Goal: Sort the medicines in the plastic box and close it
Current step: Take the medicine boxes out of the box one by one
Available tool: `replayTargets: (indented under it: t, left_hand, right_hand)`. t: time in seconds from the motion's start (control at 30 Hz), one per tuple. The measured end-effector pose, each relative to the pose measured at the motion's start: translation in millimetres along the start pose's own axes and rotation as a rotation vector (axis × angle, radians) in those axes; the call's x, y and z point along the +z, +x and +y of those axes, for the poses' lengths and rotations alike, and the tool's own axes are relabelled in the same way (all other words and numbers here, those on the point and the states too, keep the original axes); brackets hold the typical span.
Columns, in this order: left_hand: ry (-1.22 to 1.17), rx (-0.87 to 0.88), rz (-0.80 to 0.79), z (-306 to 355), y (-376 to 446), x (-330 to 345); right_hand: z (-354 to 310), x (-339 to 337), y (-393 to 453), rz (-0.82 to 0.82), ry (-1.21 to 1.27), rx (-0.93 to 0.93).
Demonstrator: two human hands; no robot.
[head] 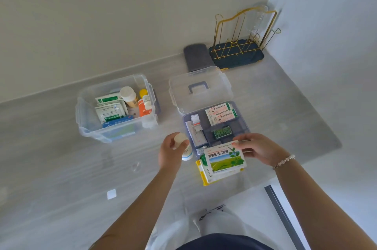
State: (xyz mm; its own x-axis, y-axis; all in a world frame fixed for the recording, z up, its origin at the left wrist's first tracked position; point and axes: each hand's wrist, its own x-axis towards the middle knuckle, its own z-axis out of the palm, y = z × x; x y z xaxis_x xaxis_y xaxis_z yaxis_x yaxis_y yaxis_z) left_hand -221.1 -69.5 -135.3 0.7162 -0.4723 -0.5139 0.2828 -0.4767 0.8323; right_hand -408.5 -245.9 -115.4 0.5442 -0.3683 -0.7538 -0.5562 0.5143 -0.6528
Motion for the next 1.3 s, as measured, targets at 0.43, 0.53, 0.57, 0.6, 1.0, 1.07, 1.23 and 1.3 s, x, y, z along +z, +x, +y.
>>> replayTargets:
  t: [0.43, 0.53, 0.57, 0.6, 1.0, 1.07, 1.23, 1.3]
  left_hand:
    - [0.089, 0.081, 0.14, -10.8, -15.8, 14.8]
    - [0.125, 0.097, 0.117, -8.6, -23.9, 15.2]
    - [0.153, 0.115, 0.119, -7.5, -27.0, 15.3]
    - [0.197, 0.146, 0.132, -6.6, -30.8, 16.1]
    - [0.69, 0.39, 0.055, -14.2, -40.8, 31.9]
    - [0.706, 0.382, 0.035, -13.4, -38.7, 32.3]
    - [0.652, 0.308, -0.019, 0.4, -36.2, 29.3]
    - [0.584, 0.276, 0.0, 11.4, -34.9, 23.7]
  right_hand:
    - [10.1, 3.8, 4.2, 0.003, -0.075, -0.068]
    - [10.2, 7.9, 3.5, 0.036, -0.135, -0.127]
    - [10.3, 9.1, 3.7, 0.051, -0.153, -0.142]
    - [10.6, 9.7, 3.7, 0.068, -0.173, -0.152]
    - [16.5, 17.7, 1.2, 0.263, -0.548, -0.223]
    - [17.2, 19.3, 0.0, 0.286, -0.535, -0.222]
    - [10.4, 26.2, -2.0, 0.368, -0.491, -0.27]
    - [0.1, 31.9, -4.6, 0.402, -0.457, -0.309]
